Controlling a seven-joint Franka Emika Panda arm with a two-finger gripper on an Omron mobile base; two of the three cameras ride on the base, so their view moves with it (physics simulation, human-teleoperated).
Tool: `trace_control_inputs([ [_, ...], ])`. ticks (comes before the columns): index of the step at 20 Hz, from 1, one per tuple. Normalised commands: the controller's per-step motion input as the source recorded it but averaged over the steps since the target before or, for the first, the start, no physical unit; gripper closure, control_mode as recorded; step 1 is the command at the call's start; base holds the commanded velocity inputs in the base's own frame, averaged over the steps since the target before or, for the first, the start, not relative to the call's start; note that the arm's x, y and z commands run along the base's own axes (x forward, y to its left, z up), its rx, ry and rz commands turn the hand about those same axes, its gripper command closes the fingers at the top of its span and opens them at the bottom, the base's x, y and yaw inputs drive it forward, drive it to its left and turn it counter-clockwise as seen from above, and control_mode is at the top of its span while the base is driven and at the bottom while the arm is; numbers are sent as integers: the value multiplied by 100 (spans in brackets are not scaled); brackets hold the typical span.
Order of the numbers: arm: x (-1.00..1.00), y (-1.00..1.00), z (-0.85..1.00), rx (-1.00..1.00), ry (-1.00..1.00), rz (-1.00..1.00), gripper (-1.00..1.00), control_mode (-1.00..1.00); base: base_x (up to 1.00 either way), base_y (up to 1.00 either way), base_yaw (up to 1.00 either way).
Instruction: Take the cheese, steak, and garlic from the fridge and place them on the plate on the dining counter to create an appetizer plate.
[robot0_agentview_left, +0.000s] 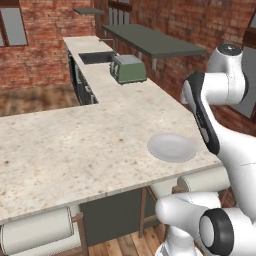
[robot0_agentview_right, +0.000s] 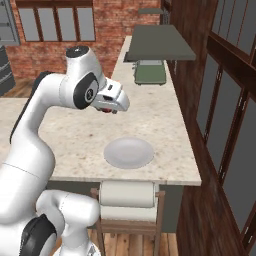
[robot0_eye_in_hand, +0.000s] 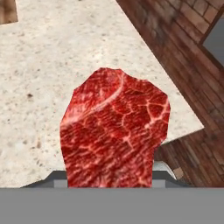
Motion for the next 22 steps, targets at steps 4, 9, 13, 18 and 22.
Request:
trace_control_inputs([
  [4, 12, -39, -64, 0, 18, 0, 100, -100, 0, 0, 0],
  [9, 16, -8, -67, 0, 13, 3, 100, -100, 0, 0, 0],
  [13, 39, 0, -60, 0, 9, 9, 100, -100, 0, 0, 0],
  [18, 48, 0, -50, 0, 5, 9, 100, -100, 0, 0, 0],
  [22, 34, 0, -49, 0, 5, 8, 100, -100, 0, 0, 0],
])
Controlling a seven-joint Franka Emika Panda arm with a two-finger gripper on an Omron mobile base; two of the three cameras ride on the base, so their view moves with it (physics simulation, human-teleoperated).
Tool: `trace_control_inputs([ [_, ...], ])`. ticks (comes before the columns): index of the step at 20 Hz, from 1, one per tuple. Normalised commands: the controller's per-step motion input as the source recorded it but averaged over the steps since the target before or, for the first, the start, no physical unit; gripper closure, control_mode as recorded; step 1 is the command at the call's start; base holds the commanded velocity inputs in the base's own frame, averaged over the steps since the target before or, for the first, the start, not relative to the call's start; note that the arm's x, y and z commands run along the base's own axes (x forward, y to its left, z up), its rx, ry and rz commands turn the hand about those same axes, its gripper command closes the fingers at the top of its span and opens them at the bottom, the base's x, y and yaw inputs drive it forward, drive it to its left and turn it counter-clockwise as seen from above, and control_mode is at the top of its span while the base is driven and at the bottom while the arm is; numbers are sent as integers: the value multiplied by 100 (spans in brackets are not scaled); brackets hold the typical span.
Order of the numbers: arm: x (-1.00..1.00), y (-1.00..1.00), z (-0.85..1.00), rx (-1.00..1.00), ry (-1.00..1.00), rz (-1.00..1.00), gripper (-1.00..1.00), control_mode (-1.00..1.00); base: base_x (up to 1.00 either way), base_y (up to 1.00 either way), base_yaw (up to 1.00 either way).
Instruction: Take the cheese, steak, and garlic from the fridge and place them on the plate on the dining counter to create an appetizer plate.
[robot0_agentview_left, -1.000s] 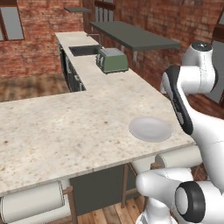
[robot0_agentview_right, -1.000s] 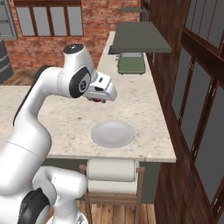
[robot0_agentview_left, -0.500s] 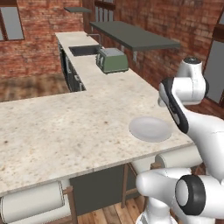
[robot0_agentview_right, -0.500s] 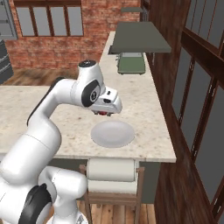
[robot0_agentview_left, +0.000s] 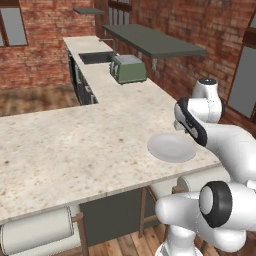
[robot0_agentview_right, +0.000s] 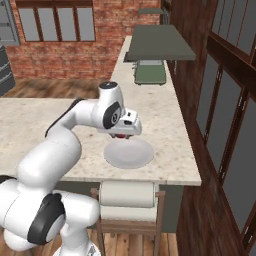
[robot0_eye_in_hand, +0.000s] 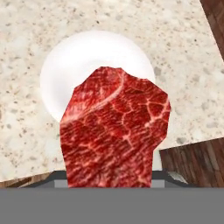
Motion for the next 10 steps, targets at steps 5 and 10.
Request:
trace_control_inputs([
  [5, 24, -6, -45, 0, 6, 5, 100, -100, 0, 0, 0],
  [10, 15, -21, -36, 0, 9, 3, 100, -100, 0, 0, 0],
])
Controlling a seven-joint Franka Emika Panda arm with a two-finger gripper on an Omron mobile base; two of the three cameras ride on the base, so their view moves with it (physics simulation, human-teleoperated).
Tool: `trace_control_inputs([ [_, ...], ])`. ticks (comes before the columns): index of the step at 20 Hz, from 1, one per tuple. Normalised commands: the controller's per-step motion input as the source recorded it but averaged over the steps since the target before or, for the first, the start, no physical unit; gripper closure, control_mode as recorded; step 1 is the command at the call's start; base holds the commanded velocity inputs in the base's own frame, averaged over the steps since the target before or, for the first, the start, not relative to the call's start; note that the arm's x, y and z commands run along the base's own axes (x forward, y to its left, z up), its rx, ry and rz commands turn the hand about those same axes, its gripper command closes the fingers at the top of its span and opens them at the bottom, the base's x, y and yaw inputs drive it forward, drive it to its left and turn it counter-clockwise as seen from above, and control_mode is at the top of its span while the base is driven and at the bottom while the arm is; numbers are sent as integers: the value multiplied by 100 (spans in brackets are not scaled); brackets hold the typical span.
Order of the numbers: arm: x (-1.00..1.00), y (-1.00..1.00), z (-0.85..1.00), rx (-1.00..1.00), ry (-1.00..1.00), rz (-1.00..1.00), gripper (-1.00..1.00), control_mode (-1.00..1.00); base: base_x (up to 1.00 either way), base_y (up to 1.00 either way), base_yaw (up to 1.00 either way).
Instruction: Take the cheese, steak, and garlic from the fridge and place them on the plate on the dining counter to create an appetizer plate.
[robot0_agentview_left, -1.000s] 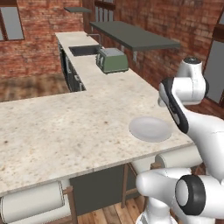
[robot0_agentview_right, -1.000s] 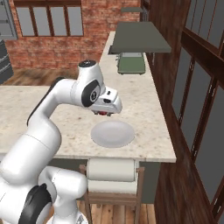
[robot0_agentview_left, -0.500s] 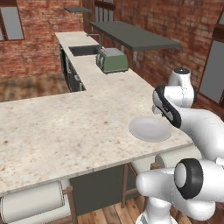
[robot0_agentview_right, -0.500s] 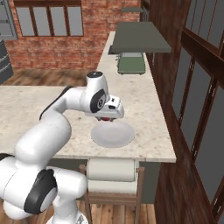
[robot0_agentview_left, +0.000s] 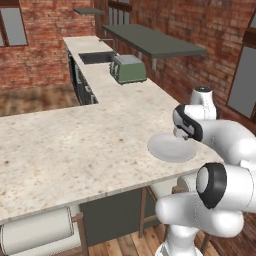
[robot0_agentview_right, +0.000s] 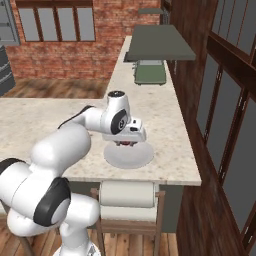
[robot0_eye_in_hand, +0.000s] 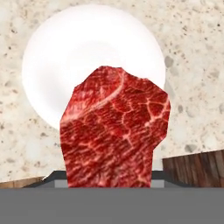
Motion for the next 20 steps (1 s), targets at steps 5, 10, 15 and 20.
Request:
trace_control_inputs([
  [5, 15, -18, -38, 0, 10, 1, 100, -100, 0, 0, 0],
  [10, 40, -11, -52, 0, 5, 4, 100, -100, 0, 0, 0],
  [15, 56, -19, -47, 0, 2, 5, 100, -100, 0, 0, 0],
  [20, 64, -18, -39, 0, 2, 6, 100, -100, 0, 0, 0],
])
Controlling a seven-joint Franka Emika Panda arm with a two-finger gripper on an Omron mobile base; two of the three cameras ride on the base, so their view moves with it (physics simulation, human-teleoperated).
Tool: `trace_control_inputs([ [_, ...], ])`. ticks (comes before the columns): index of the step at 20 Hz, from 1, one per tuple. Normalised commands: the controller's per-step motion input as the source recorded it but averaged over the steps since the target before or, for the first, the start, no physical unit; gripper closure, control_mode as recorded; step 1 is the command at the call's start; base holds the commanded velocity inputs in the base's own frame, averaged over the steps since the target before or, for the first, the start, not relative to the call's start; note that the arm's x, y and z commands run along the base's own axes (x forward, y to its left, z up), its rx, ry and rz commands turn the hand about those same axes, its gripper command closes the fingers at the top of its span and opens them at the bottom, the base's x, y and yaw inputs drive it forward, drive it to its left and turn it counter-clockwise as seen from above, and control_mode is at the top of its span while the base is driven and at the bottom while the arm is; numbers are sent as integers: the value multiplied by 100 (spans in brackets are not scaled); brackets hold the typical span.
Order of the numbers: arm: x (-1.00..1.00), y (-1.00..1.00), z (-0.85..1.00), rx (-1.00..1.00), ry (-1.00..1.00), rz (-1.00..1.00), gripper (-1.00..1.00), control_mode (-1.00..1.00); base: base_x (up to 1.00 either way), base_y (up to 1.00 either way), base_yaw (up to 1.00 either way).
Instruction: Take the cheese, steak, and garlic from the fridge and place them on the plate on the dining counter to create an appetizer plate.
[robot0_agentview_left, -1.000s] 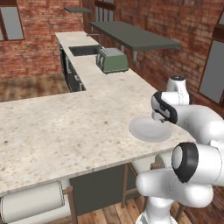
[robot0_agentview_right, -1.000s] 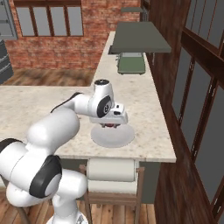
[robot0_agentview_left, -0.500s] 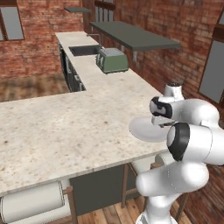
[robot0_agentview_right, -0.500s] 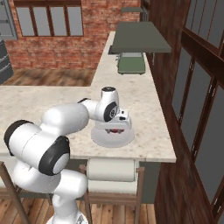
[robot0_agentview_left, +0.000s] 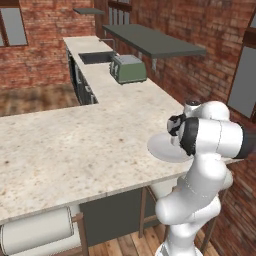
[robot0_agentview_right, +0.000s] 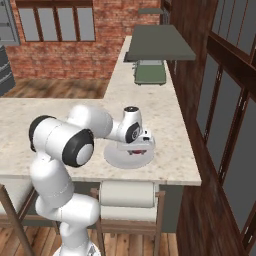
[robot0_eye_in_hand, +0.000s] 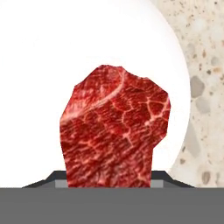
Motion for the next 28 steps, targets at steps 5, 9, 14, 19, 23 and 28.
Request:
trace_control_inputs([
  [5, 54, -1, -42, 0, 5, 4, 100, -100, 0, 0, 0],
  [9, 39, 0, -41, 0, 8, 3, 100, -100, 0, 0, 0],
  [14, 1, 10, -54, -2, 7, 1, -100, -100, 0, 0, 0],
  [19, 0, 10, 10, -1, 7, 0, -100, -100, 0, 0, 0],
  [23, -9, -1, 84, 0, 4, 0, -100, -100, 0, 0, 0],
  [28, -70, 9, 97, -7, 0, 0, -100, -100, 0, 0, 0],
])
